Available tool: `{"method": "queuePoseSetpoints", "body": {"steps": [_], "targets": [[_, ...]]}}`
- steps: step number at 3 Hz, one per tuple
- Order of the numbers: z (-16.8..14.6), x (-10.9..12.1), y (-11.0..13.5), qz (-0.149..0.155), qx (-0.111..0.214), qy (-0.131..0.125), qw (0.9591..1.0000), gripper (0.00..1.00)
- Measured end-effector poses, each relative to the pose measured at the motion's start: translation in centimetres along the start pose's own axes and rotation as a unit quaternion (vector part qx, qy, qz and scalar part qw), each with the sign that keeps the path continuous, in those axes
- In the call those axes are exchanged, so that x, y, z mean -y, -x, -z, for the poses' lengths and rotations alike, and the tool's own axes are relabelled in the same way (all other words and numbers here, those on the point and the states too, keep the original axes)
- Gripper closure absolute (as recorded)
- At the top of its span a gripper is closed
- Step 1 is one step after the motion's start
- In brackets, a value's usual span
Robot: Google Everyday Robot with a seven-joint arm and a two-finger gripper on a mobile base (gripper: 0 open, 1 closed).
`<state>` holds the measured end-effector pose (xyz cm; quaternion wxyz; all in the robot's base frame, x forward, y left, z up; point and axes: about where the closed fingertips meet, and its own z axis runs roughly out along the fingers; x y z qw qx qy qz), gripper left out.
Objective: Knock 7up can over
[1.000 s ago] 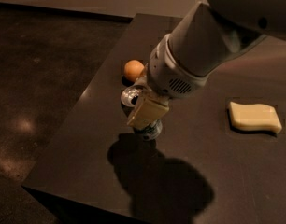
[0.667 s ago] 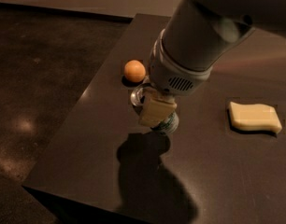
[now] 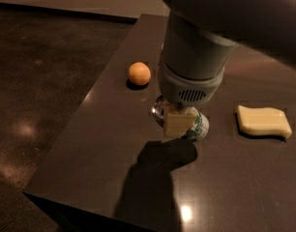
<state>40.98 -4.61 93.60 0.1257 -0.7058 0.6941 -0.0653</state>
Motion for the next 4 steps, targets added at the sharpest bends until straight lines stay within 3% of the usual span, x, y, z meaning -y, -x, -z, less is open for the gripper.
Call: {"method": "queuePoseSetpoints", "body": {"steps": [2,3,4], "targets": [[-1.9,-1.0,-0.7,0.052,-0.053,0.018,0.9971,1.0],[-3.0,-1.2,-0.7,0.064,-0.063,0.033,0.9954,0.84],[-4.1,-1.2,-0.6,0.073,-0.07,0.045,0.9938,0.53]]}}
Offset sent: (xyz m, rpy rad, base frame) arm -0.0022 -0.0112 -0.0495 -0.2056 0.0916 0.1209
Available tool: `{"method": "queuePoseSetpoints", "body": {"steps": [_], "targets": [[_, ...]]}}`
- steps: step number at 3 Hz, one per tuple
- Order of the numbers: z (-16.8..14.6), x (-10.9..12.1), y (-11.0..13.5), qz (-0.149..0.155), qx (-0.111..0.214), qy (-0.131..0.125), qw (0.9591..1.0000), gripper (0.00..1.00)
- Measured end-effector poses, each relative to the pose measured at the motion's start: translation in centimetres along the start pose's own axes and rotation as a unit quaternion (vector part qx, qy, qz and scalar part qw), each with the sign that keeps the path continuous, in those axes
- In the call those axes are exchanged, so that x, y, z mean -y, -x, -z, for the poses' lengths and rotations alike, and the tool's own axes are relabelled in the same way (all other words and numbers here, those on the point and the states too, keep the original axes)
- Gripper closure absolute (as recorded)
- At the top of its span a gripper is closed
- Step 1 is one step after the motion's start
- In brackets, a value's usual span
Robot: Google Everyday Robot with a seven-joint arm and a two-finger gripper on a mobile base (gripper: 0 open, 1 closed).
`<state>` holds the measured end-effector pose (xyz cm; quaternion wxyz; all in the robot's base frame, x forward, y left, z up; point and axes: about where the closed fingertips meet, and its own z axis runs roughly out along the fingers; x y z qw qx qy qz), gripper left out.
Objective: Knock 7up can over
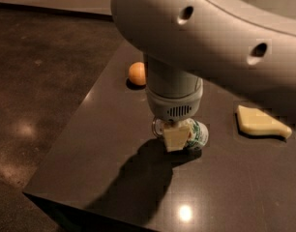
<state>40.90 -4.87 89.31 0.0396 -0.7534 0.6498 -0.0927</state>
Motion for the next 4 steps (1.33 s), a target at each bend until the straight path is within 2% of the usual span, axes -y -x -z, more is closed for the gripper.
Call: {"method": "queuePoseSetpoints", "body": {"steps": [1,2,4], "targets": [[-0.6,0.1,0.3,0.006,0.0,0.006,1.0,0.29],[-1.5,-0.1,0.5,0.009,0.004,0.017,0.9998,0.01],[-2.3,-0.4,0.7,0.009,0.008,0.025,0.9996,0.0]]}}
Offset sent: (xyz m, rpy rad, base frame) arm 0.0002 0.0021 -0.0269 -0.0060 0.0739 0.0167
